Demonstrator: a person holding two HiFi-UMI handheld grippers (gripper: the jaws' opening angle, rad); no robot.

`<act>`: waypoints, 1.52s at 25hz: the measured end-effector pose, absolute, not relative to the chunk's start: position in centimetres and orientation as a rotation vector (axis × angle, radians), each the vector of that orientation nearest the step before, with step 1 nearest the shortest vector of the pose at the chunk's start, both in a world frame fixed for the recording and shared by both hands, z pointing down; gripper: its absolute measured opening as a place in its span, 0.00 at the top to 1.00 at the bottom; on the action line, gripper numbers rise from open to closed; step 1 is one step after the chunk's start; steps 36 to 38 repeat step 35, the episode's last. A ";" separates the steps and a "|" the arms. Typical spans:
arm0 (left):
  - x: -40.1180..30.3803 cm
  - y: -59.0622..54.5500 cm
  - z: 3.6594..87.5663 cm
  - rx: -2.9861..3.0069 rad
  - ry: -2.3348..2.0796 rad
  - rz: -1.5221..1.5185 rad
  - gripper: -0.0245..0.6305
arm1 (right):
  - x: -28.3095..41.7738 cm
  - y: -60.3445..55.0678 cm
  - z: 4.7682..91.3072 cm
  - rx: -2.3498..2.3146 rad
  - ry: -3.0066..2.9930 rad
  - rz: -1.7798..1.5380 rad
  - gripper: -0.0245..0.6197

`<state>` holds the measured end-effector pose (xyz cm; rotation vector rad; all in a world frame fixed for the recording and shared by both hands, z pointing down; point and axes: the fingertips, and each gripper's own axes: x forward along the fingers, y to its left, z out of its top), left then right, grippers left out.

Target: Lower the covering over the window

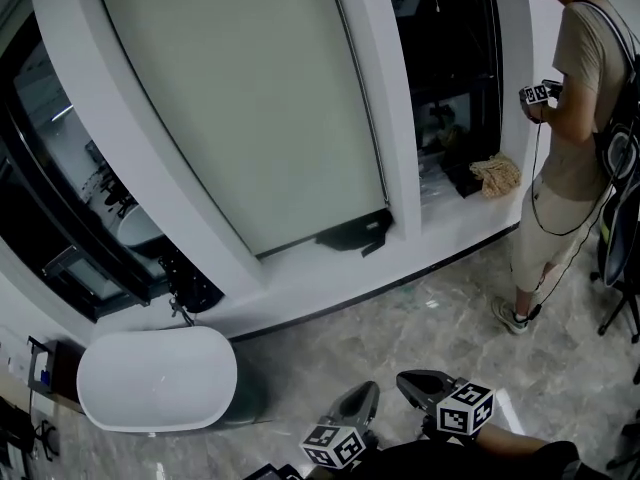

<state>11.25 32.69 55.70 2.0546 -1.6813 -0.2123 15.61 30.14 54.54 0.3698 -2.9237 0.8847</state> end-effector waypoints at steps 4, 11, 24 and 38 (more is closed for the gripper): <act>13.0 33.1 56.0 2.032 -1.696 -0.216 0.93 | 17.3 30.6 54.9 0.336 -2.914 0.888 0.95; 13.7 33.6 55.9 2.014 -1.732 -0.230 0.93 | 18.0 31.1 54.8 0.286 -2.915 0.860 0.95; 13.3 34.3 55.0 2.022 -1.771 -0.211 0.93 | 17.7 31.9 54.2 0.242 -2.937 0.856 0.95; 13.9 33.8 54.9 2.040 -1.765 -0.208 0.93 | 18.5 31.6 53.9 0.265 -2.962 0.838 0.95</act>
